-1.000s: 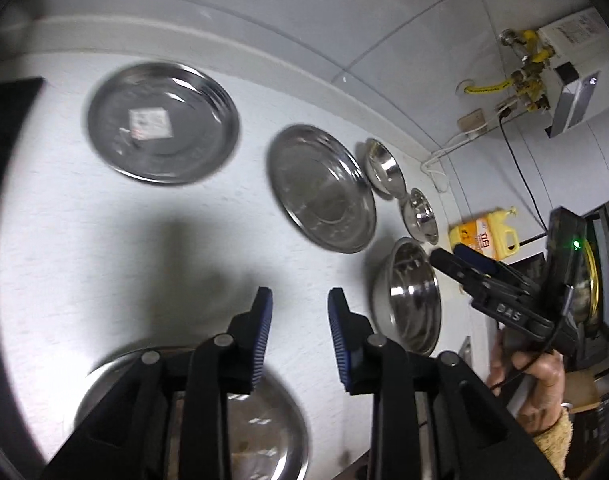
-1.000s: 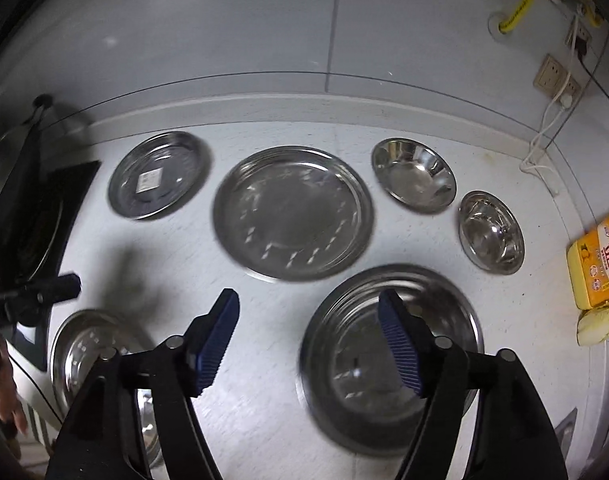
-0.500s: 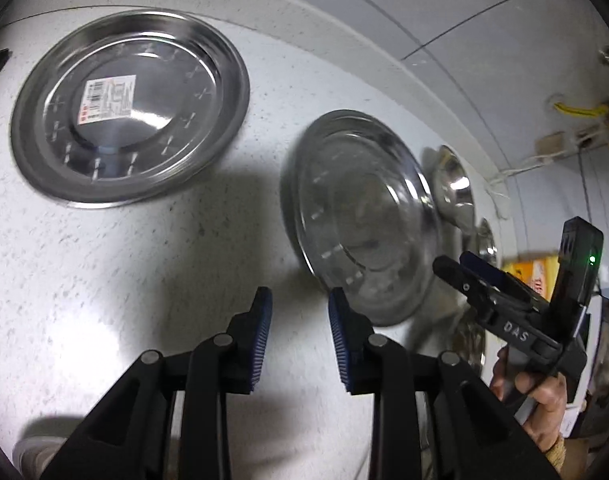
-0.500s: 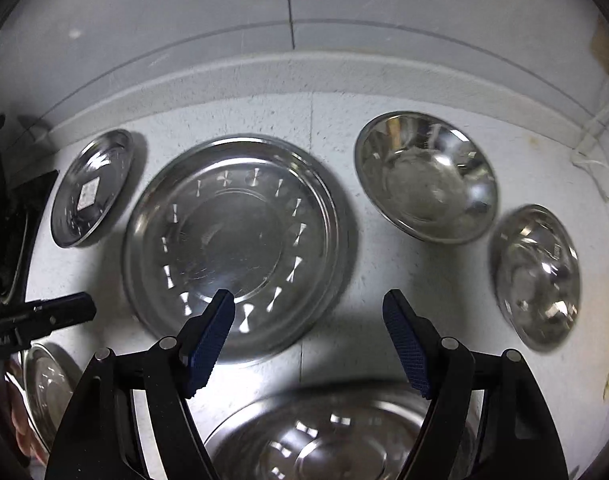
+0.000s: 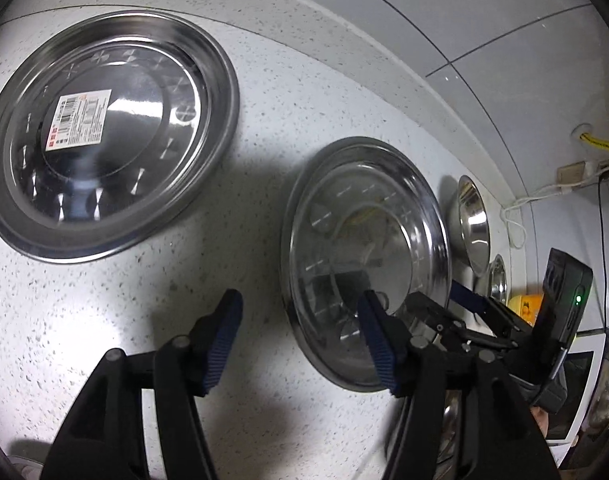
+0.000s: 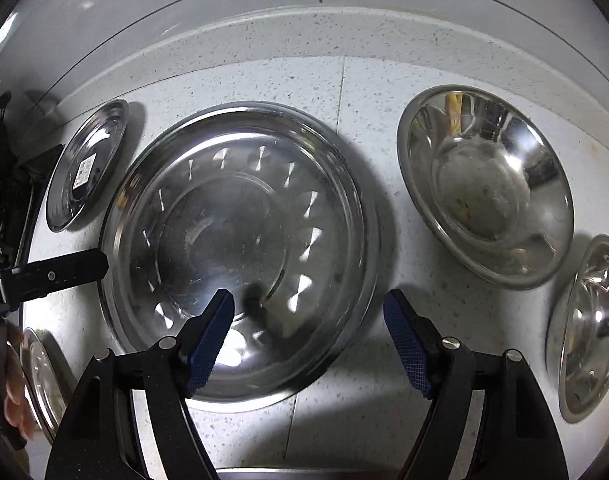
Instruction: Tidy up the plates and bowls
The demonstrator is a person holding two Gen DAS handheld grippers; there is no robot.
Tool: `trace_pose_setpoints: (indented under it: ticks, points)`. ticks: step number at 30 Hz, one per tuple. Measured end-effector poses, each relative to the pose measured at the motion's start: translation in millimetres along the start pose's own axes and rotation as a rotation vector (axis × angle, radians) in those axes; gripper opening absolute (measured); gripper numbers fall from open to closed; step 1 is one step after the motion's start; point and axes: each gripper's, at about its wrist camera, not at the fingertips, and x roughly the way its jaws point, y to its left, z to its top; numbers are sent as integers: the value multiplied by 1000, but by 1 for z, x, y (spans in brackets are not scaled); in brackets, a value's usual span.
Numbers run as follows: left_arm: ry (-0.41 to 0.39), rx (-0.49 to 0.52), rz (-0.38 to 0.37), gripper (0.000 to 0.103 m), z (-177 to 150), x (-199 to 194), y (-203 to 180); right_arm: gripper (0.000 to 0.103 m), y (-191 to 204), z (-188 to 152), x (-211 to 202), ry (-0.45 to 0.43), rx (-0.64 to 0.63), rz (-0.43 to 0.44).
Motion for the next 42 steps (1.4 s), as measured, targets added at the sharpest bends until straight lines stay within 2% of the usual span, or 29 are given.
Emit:
trace_pose_setpoints:
  ticks: [5,6,7,8,9,10,12,15,21,27,36,42]
  points:
    - [18,-8,26,56,2,2,-3,72,-2,1,1,-12,-16,16]
    - [19,-6,29,52,2,2,-4,68,-3,0,1,-17,-18,14]
    - [25,3,27,35,2,5,-6,65,-3,0,0,-22,-19,13]
    - [42,5,19,24,1,10,-7,55,-4,-2,-2,-30,-21,11]
    - [49,4,27,18,0,12,-8,43,-7,-2,-4,-35,-23,12]
    - [35,17,57,12,0,12,-9,38,-8,-2,-5,-37,-21,6]
    - [23,30,85,9,0,11,-10,28,-13,-3,-7,-44,-31,-21]
    - [-4,18,72,9,-3,3,-7,16,-17,-3,-10,-48,-37,-39]
    - [-86,19,72,10,-12,-35,-6,15,-9,-2,-30,-107,-53,-9]
    - [-134,0,51,10,-33,-81,9,15,12,-8,-55,-157,-77,29]
    - [-192,6,-31,10,-87,-164,50,15,71,-44,-106,-225,-121,37]
    - [-213,31,-71,9,-131,-221,88,15,134,-84,-128,-256,-131,52]
